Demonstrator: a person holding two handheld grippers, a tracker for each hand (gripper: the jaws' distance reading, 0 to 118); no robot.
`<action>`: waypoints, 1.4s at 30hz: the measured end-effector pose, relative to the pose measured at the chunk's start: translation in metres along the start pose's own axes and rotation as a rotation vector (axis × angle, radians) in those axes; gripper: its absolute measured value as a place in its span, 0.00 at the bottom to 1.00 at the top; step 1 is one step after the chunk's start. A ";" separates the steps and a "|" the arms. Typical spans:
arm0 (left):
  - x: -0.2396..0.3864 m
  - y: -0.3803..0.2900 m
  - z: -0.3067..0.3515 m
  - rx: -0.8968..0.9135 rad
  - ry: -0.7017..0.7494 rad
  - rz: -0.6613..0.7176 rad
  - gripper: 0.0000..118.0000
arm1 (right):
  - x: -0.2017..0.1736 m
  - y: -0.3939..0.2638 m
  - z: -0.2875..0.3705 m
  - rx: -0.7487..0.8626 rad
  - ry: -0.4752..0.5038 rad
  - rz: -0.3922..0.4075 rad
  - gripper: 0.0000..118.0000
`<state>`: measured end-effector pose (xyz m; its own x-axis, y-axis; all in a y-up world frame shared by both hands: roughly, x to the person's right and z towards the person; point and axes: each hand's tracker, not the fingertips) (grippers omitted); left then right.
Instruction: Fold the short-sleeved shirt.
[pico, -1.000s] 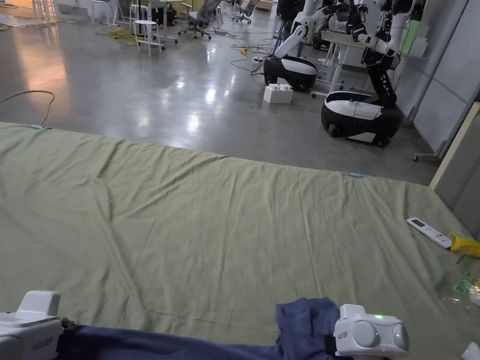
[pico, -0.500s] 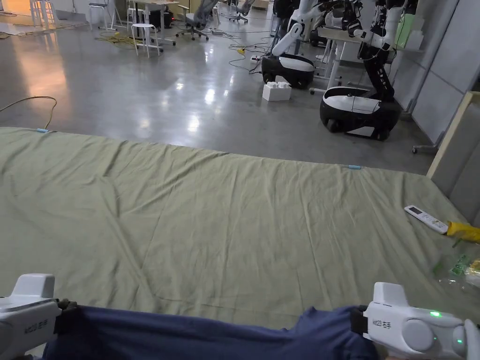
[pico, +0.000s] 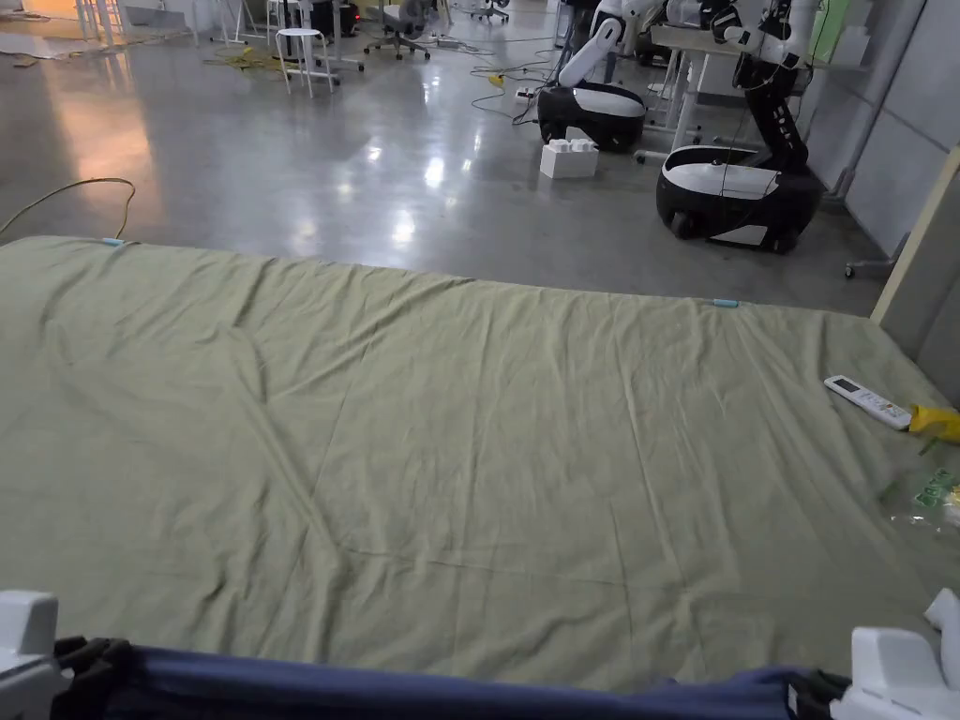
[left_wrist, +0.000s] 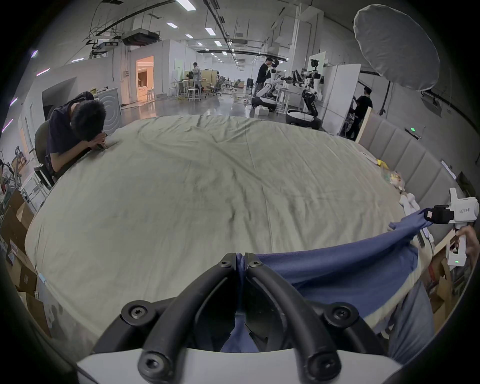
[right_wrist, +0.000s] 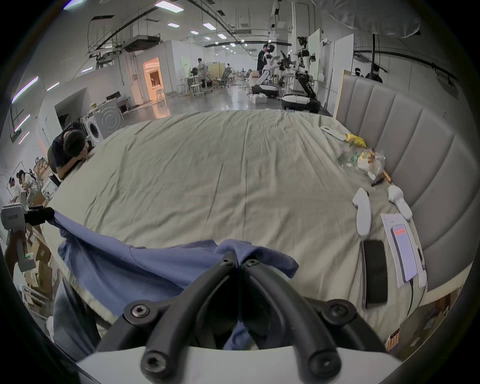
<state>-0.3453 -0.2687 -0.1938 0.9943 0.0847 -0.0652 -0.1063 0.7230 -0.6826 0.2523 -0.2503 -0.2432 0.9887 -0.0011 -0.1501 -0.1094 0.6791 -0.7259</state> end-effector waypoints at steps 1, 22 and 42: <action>-0.001 -0.011 0.006 -0.018 -0.004 -0.010 0.04 | -0.001 -0.012 0.003 -0.020 0.001 0.005 0.02; -0.004 -0.099 -0.038 -0.207 0.076 -0.100 0.06 | -0.023 -0.106 -0.039 -0.158 -0.095 0.083 0.04; 0.088 0.067 0.016 0.484 0.130 -0.029 0.51 | -0.115 0.054 0.032 0.687 -0.189 0.043 0.55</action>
<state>-0.2652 -0.2015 -0.2337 0.9867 -0.0037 -0.1628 -0.0412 0.9616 -0.2712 0.1363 -0.1901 -0.2433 0.9926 0.1209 -0.0047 -0.1206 0.9848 -0.1253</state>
